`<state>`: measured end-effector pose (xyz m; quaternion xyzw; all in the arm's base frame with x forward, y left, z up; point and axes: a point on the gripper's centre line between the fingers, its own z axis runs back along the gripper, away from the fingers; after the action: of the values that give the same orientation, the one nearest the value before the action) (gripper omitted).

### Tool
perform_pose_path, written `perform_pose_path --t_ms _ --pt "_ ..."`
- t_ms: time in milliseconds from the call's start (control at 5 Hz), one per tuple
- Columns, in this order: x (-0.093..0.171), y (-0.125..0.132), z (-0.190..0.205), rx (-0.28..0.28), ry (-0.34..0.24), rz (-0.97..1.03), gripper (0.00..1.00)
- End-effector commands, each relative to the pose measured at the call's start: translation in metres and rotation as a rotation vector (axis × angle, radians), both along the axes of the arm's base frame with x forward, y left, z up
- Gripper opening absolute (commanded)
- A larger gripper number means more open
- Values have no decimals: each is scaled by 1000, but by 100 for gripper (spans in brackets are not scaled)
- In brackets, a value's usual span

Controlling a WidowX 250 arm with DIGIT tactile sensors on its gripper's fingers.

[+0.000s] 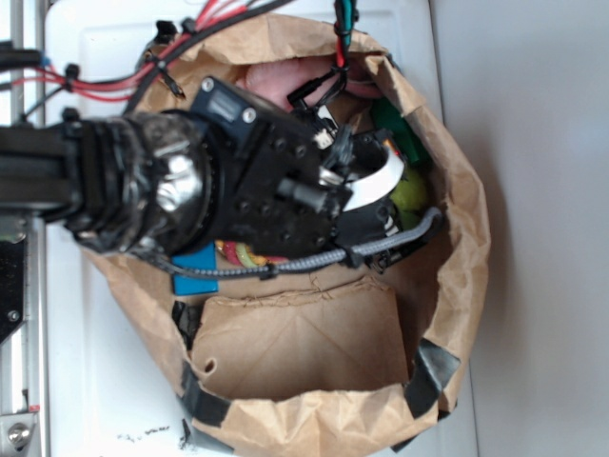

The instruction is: Grab the multicolored rope.

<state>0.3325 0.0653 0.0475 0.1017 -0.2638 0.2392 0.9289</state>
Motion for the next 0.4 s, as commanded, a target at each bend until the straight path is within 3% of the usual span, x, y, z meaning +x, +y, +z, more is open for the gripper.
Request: perform_pose_path --t_ms 0,200 --pt "2 -1 22 -26 -50 -23 0" --pt "1 -2 23 -32 -39 -35 0"
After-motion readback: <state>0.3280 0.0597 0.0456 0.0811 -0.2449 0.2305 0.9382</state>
